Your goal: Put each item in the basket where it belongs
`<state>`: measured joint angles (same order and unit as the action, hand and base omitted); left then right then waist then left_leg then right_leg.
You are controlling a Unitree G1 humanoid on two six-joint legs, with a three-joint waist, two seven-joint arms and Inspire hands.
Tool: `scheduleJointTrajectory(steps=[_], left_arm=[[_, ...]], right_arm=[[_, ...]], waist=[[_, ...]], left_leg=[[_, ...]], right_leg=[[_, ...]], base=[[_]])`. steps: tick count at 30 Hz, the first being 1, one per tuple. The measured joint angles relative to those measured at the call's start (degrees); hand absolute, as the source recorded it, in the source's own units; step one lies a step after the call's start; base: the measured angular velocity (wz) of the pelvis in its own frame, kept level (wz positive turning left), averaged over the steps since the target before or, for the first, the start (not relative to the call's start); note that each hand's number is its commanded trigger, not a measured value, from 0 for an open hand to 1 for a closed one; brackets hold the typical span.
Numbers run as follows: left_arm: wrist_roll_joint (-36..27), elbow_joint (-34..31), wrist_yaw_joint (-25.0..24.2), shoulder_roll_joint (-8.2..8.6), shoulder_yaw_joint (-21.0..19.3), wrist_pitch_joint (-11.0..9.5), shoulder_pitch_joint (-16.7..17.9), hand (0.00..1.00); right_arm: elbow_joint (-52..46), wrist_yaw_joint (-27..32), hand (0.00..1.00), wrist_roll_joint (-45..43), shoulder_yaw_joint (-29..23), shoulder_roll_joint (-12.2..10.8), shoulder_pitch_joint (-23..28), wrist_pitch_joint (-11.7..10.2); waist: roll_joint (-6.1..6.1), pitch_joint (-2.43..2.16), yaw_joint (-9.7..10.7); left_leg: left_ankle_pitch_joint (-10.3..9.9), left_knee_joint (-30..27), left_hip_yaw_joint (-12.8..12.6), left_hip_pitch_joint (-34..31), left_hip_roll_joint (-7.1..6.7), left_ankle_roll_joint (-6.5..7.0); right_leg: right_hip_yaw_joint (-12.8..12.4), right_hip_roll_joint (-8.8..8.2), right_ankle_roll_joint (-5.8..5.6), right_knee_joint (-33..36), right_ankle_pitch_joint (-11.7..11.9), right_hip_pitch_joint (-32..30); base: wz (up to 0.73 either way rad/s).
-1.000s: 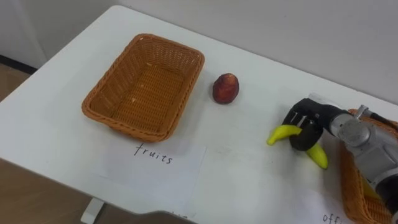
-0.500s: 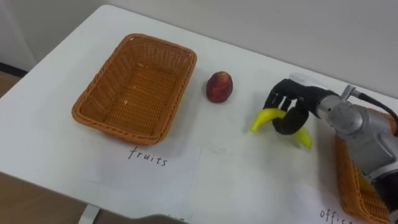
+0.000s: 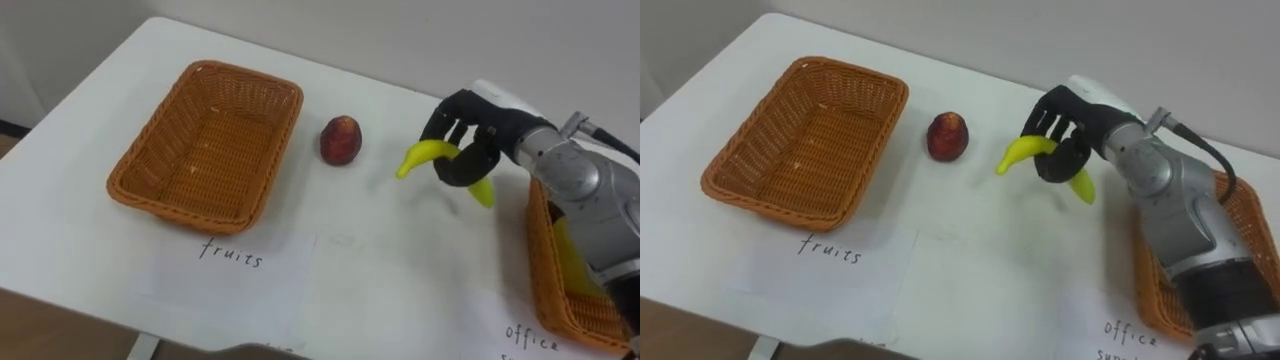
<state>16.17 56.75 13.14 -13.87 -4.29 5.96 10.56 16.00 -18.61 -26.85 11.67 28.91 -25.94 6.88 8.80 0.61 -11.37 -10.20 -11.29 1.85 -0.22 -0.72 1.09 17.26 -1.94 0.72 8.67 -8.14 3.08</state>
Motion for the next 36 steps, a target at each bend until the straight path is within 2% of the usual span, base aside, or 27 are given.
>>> scheduleJointTrajectory(steps=[3,6,9,14,19,24,28,34,36], left_arm=[[0.99,-0.35,0.28,0.00,0.02,-0.10,0.24,0.00],[1.60,-0.65,0.43,0.00,-0.01,-0.07,0.69,0.00],[2.21,-0.71,1.33,0.22,-0.10,-0.02,0.72,0.00],[2.34,-0.53,1.55,1.13,-0.12,0.00,0.43,0.00],[3.78,0.69,1.53,1.92,-0.10,0.02,0.48,0.00],[4.45,0.68,1.51,2.41,-0.10,0.01,0.48,0.00],[4.86,0.60,1.37,2.54,-0.11,0.08,1.16,0.00],[6.04,-0.26,1.38,2.86,-0.13,0.16,1.21,0.00],[6.04,-0.57,1.43,3.22,-0.11,0.19,1.22,0.00]], right_arm=[[-1.32,1.08,1.00,0.06,0.00,-0.01,0.00,-0.02],[-3.96,1.77,1.00,-0.12,0.02,-0.32,0.01,0.14],[-6.17,3.55,1.00,-0.15,0.01,-0.66,0.01,0.17],[-7.00,4.74,1.00,-0.50,0.02,-1.98,0.01,0.13],[-7.77,5.08,1.00,-0.28,0.03,-3.19,0.01,0.01],[-8.14,6.10,1.00,0.37,0.03,-4.41,0.01,-0.59],[-10.53,6.19,1.00,0.35,0.11,-6.79,0.00,-0.64],[-12.62,7.32,1.00,1.49,0.11,-7.26,-0.03,-1.20],[-12.49,8.06,1.00,3.20,0.11,-8.03,-0.19,-1.20]], waist=[[-0.38,-0.08,-0.06],[-1.05,0.05,-0.17],[-1.17,0.07,-1.32],[-1.01,-0.04,-1.88],[-1.22,0.12,-1.95],[-1.23,0.13,-3.07],[-1.24,0.13,-3.38],[-1.37,0.20,-4.75],[-1.45,0.22,-5.04]], left_leg=[[0.00,0.02,-0.06,0.09,0.02,0.00],[0.00,0.73,-0.17,1.27,0.07,0.00],[0.00,1.39,-1.07,1.89,0.21,0.01],[0.03,1.53,-1.11,2.07,0.17,0.06],[0.04,1.77,-0.59,2.75,0.09,0.09],[0.04,1.75,-0.09,2.51,0.03,0.08],[0.04,1.53,0.20,1.87,0.02,0.08],[0.04,1.45,0.40,1.76,-0.01,0.08],[0.04,1.53,0.40,1.76,-0.03,0.08]], right_leg=[[0.00,0.00,0.00,-0.01,0.00,0.04],[-0.33,0.04,-0.01,-0.04,-0.01,0.85],[-1.55,0.20,-0.03,-0.04,-0.02,0.96],[-1.65,0.16,-0.03,-0.02,-0.02,1.14],[-1.07,0.06,-0.26,-0.04,-0.17,2.04],[-0.67,0.04,-0.26,-0.04,-0.17,2.13],[0.06,-0.02,-0.26,-0.04,-0.17,1.78],[0.50,-0.05,-0.26,-0.04,-0.17,1.78],[0.66,-0.07,-0.27,-0.04,-0.17,1.78]], base=[[0.00],[-0.02],[-0.17],[-0.02],[0.07],[0.05],[0.05],[0.03],[0.00]])
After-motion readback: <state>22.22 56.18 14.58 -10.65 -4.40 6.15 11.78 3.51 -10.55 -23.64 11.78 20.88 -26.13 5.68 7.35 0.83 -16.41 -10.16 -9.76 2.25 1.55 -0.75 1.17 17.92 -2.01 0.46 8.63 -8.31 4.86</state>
